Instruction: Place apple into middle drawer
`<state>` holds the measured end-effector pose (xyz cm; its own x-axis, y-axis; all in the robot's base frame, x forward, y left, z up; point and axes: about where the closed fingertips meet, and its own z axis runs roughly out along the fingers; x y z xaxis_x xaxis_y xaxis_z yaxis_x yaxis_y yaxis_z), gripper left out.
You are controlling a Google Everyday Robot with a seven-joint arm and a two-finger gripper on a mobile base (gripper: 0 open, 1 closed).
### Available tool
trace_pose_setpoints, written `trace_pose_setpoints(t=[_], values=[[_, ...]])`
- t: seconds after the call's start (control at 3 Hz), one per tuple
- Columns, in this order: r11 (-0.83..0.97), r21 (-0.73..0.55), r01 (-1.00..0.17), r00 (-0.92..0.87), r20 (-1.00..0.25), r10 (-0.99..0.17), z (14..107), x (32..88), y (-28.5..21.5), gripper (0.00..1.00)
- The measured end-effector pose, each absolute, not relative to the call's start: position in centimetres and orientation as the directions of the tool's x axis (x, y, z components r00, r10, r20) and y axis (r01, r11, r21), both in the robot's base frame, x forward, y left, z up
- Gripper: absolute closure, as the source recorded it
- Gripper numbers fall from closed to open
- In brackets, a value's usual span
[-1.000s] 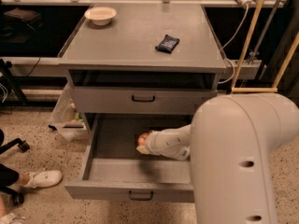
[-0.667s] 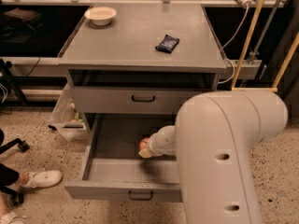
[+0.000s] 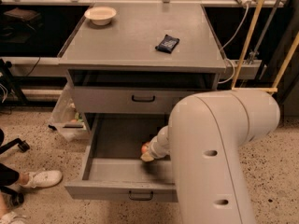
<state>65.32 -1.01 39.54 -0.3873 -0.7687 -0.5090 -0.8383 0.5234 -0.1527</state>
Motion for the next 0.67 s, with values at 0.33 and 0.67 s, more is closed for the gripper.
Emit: trace_pose_setpoints(t=[0.33,0.67], values=[[0.523,-0.153,-0.838,-0.387,-0.509,-0.769,39.54,65.32,-1.01,0.59],[0.523,-0.153,-0.838,-0.387,-0.509,-0.769,39.54,65.32,-1.01,0.35]])
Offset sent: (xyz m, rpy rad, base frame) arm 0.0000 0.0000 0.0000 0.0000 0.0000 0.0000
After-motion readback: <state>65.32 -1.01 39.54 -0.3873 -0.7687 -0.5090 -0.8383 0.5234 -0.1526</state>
